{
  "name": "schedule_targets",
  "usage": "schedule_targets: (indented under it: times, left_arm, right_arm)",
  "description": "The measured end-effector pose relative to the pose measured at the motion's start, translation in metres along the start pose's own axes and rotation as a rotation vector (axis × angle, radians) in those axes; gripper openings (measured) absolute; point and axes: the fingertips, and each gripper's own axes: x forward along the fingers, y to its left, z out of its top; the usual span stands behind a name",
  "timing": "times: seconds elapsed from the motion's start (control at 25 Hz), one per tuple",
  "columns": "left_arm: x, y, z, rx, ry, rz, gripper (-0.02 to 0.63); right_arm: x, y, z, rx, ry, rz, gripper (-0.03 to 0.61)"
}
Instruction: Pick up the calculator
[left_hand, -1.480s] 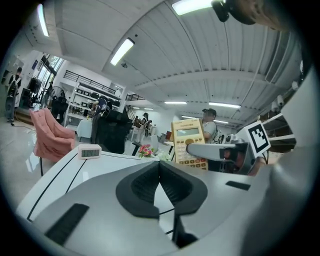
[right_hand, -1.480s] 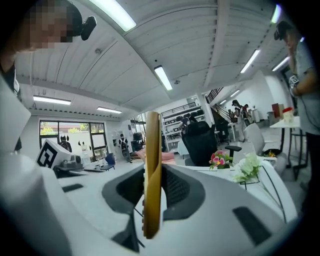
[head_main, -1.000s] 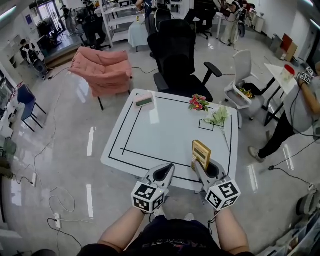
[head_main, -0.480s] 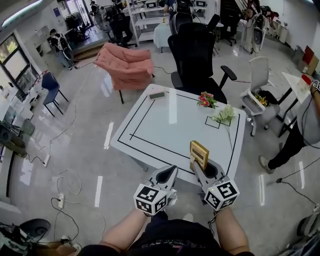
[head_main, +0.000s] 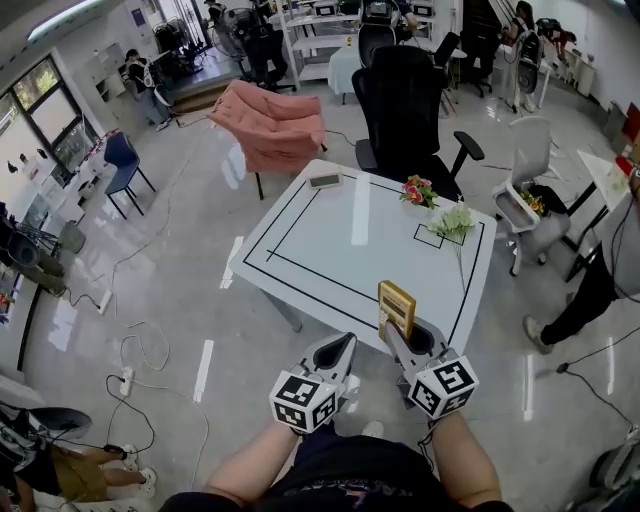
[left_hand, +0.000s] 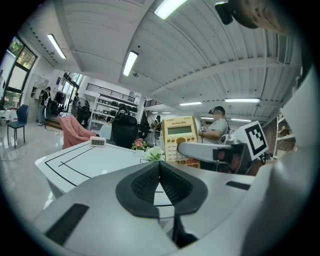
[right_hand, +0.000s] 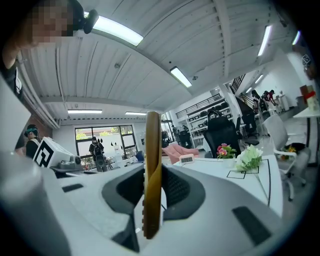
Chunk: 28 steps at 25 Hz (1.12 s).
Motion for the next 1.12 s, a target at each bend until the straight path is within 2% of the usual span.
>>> schedule_targets:
  times: [0.48, 1.12]
  left_arm:
    - [-0.005, -0.021, -0.001, 0.003, -0.006, -0.013, 0.002]
    - [-0.002, -0.026, -0.004, 0.008, 0.006, -0.033, 0.002]
  right_arm:
    - [-0.025, 0.001, 0.000, 0.009, -0.013, -0.017, 0.083]
    - [-0.031, -0.008, -0.005, 0.035, -0.014, -0.045, 0.083]
